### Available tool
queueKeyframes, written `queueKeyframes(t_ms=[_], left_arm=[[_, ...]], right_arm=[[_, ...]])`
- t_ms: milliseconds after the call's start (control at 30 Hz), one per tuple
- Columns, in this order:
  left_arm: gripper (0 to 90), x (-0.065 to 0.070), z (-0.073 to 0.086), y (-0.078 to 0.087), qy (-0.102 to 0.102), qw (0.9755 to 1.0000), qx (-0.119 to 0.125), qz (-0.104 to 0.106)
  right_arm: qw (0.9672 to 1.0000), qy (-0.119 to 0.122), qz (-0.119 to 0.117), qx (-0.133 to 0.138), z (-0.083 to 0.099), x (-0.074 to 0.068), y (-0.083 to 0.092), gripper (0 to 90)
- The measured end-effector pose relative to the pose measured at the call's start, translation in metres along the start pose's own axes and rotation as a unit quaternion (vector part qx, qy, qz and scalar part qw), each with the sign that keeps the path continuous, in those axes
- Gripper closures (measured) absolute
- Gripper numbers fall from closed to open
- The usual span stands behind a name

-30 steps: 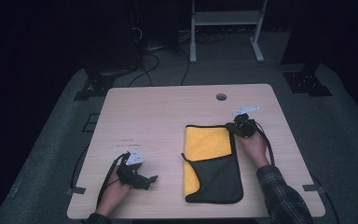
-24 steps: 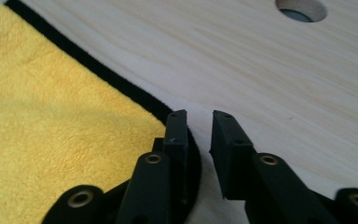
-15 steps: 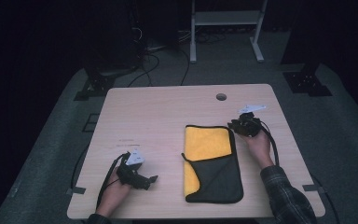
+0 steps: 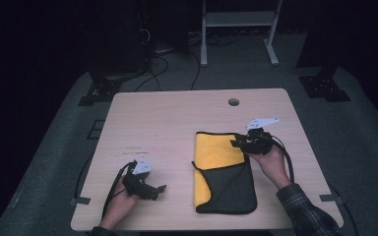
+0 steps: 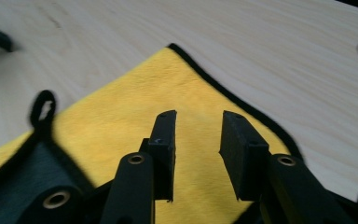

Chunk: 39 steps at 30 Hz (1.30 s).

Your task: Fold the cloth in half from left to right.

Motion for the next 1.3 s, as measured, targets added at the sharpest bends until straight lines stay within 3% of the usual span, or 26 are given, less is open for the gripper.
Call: queueKeyframes(t_ms=[267, 433, 767, 1167, 1267, 1300], left_arm=[[0.0, 0.0, 0.0, 0.0, 0.001, 1.0, 0.001, 0.0], [0.0, 0.0, 0.0, 0.0, 0.001, 1.0, 0.001, 0.0], [0.0, 0.0, 0.0, 0.0, 0.001, 1.0, 0.001, 0.0], [0.0, 0.0, 0.0, 0.0, -0.001, 1.0, 0.0, 0.0], [0.0, 0.0, 0.0, 0.0, -0.001, 1.0, 0.0, 0.0], [0.0, 0.0, 0.0, 0.0, -0.001, 1.0, 0.0, 0.0]], right_arm=[[0.9985, 0.02, -0.05, -0.007, 0.004, -0.036, -0.005, 61.1], [0.996, 0.037, -0.08, -0.018, 0.004, -0.059, -0.017, 59.0], [0.9909, 0.059, -0.117, -0.032, -0.001, -0.097, -0.047, 58.8], [0.9871, 0.059, -0.131, -0.07, 0.003, -0.109, -0.088, 54.7], [0.9857, 0.064, -0.134, -0.079, 0.005, -0.111, -0.094, 63.9], [0.9855, 0.069, -0.133, -0.081, 0.006, -0.111, -0.094, 70.9]])
Point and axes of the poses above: each handheld gripper's, and its own axes: y roughly backward along the jaws, z roughly out of its underside, x roughly to its right, the point moved 5 cm from there along -y, roughly forward along the jaws, and after that the axes turned 6 degrees about -y, right-handed, at the moved point
